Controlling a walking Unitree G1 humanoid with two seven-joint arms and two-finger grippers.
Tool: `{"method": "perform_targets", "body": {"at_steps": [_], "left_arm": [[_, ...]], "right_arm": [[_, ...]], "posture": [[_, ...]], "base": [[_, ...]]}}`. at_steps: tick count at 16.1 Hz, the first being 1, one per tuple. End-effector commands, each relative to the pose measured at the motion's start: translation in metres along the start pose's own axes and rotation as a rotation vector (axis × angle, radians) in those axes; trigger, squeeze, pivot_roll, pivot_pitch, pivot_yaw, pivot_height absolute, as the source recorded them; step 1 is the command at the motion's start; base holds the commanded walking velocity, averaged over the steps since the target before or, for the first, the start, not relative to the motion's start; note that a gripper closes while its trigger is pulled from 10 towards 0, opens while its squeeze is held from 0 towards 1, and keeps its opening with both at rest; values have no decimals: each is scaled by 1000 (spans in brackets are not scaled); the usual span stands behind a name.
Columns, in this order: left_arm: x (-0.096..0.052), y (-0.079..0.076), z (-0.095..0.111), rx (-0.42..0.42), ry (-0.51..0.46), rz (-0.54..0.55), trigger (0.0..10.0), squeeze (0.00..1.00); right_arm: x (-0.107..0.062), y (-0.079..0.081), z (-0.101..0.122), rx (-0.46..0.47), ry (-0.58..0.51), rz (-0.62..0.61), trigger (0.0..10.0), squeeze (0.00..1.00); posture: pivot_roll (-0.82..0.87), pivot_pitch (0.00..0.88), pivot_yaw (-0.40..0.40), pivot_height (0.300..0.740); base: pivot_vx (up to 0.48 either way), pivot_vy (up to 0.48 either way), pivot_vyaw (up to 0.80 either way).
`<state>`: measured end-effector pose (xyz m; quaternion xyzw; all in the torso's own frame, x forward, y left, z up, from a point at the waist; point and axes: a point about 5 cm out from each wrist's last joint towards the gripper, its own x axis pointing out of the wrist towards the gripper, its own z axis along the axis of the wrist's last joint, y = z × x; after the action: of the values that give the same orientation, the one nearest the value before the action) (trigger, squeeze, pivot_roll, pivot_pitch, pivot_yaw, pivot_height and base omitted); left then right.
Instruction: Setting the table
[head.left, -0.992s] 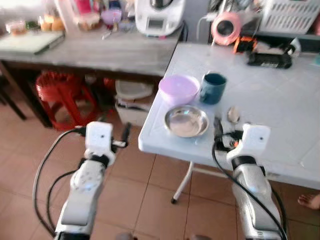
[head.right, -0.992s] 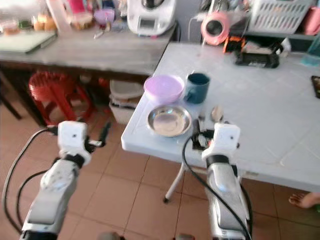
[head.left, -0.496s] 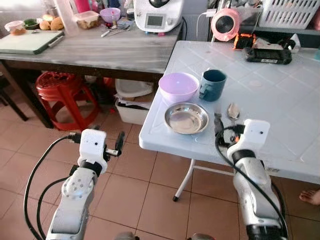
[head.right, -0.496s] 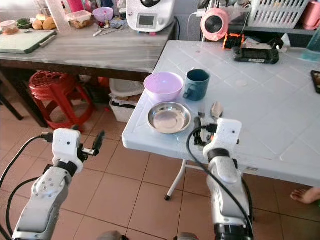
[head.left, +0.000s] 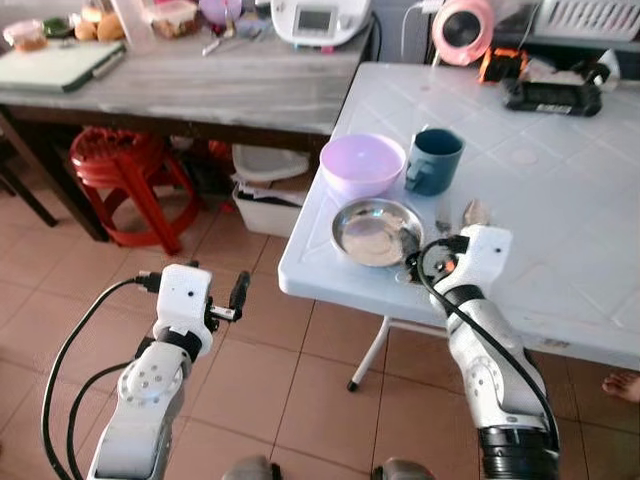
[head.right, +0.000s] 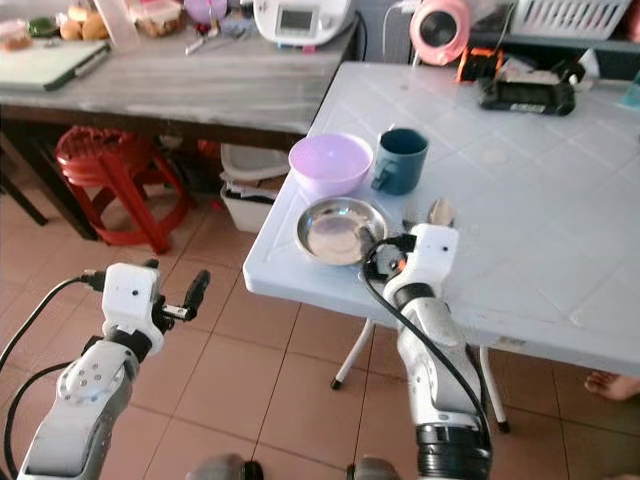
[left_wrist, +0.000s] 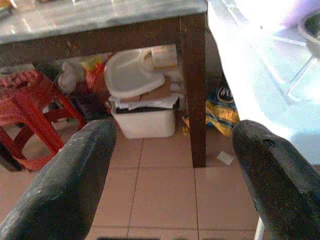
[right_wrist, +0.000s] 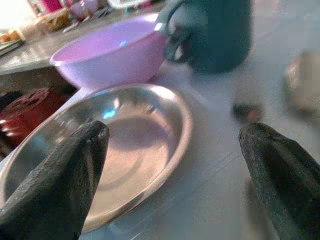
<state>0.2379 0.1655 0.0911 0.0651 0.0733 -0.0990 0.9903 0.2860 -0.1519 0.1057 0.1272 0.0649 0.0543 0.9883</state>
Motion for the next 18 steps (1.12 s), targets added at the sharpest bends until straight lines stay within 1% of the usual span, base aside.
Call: {"method": "perform_targets", "body": {"at_steps": [1, 2, 4, 6, 7, 8, 9, 10, 11, 12, 15, 16, 17, 18], "left_arm": [[-2, 0, 0, 8, 11, -19, 10000, 0], [-3, -1, 0, 10, 13, -28, 10000, 0], [-2, -2, 0, 9, 17, -31, 10000, 0], [-1, -2, 0, 9, 18, -34, 10000, 0], [0, -4, 0, 12, 19, -40, 10000, 0], [0, -4, 0, 12, 19, -41, 10000, 0], [0, -4, 0, 12, 19, -42, 10000, 0], [0, -4, 0, 13, 20, -45, 10000, 0], [0, -4, 1, 14, 20, -46, 10000, 0], [0, -5, 1, 18, 18, -47, 10000, 0], [0, -5, 1, 23, 16, -51, 10000, 0], [0, -5, 1, 23, 16, -52, 10000, 0], [1, -6, 1, 26, 15, -56, 10000, 0], [1, -6, 2, 27, 15, -58, 10000, 0]], "right_arm": [[1, 9, -3, 18, 25, 54, 10000, 0], [1, 10, -4, 33, 38, 59, 10000, 0], [2, 10, -7, 15, 59, 61, 10000, 0], [2, 12, -8, 27, 68, 77, 10000, 0], [3, 13, -9, 59, 83, 82, 6471, 0], [3, 12, -9, 59, 87, 75, 4863, 0], [3, 11, -10, 61, 98, 67, 3922, 0], [4, 9, -12, 85, 109, 52, 1373, 0], [4, 9, -12, 90, 119, 59, 1333, 0], [5, 11, -11, 79, 124, 72, 1804, 0], [7, 12, -11, 104, 143, 76, 1647, 0], [8, 13, -10, 112, 144, 77, 1373, 0], [9, 13, -9, 137, 146, 75, 1137, 0], [10, 13, -8, 155, 149, 75, 1137, 0]], "posture": [[40, 86, 73, 740], [40, 86, 72, 740], [37, 85, 72, 740], [36, 85, 72, 740], [34, 85, 72, 740], [34, 85, 72, 740], [34, 85, 72, 740], [35, 85, 72, 740], [34, 86, 72, 740], [33, 86, 72, 740], [34, 86, 72, 740], [34, 86, 72, 740], [34, 87, 72, 740], [34, 87, 72, 740]], "base": [[0, 0, 0], [0, 0, 0], [0, 0, 0], [0, 0, 0], [0, 0, 0], [0, 0, 0], [0, 0, 0], [0, 0, 0], [0, 0, 0], [0, 0, 0], [0, 0, 0], [0, 0, 0], [0, 0, 0], [0, 0, 0]]}}
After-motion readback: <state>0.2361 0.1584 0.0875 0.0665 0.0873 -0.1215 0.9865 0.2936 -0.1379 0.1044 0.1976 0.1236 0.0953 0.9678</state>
